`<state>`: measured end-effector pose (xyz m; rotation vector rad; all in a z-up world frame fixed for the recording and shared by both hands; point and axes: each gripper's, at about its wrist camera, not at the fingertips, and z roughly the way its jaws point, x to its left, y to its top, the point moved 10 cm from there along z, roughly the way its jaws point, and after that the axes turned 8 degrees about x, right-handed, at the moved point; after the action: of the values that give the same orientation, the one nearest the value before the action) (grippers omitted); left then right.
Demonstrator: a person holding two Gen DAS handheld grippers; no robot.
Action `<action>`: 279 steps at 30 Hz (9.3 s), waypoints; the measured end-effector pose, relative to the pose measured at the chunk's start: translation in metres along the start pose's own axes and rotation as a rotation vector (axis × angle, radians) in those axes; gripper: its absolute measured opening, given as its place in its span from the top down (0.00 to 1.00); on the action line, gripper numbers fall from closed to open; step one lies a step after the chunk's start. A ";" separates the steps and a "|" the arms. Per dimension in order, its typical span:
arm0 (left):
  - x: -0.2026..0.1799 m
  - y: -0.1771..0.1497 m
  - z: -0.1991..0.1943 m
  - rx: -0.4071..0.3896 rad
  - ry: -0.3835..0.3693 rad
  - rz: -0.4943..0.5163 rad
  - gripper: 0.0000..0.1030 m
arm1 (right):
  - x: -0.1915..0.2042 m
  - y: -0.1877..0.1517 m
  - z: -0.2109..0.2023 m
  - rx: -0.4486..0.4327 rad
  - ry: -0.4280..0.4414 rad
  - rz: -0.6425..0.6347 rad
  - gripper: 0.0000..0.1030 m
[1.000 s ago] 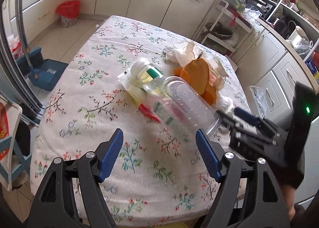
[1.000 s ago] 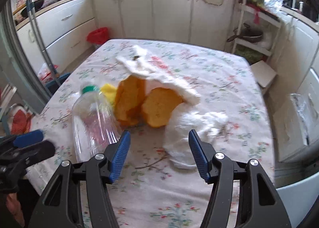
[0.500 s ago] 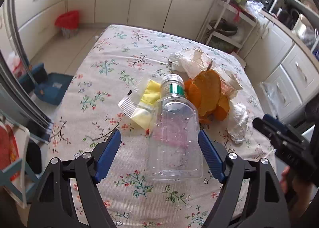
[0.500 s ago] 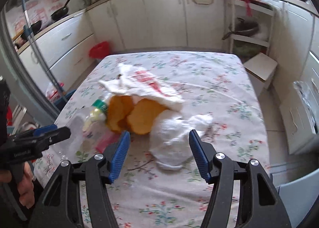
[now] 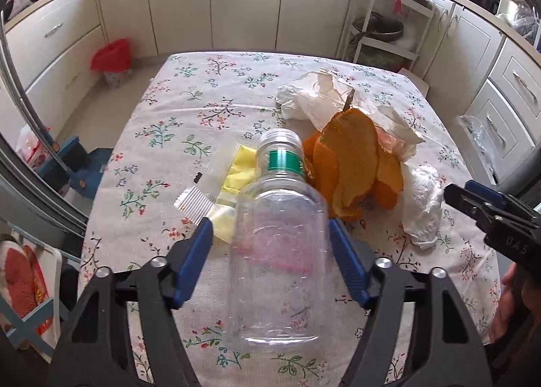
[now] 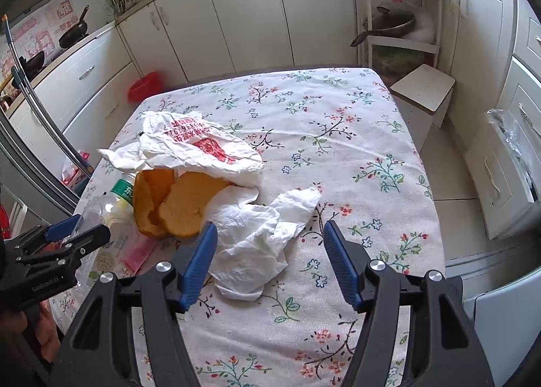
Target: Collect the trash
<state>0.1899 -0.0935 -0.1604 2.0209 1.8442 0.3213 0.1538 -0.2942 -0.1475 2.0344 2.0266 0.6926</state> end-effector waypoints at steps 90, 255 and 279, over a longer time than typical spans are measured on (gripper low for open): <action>0.017 -0.161 -0.138 -0.233 -0.147 -0.075 0.49 | 0.080 -0.165 -0.102 -0.075 0.202 -0.112 0.85; 0.073 0.024 0.059 0.004 0.045 0.163 0.07 | 0.096 -0.300 -0.042 0.344 0.166 -0.045 0.21; 0.073 0.023 0.059 0.005 0.046 0.163 0.07 | 0.053 -0.154 -0.063 0.059 0.071 -0.044 0.18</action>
<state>0.2437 -0.0299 -0.2103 2.1897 1.7119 0.4121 -0.0142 -0.2467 -0.1513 2.0171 2.1489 0.7148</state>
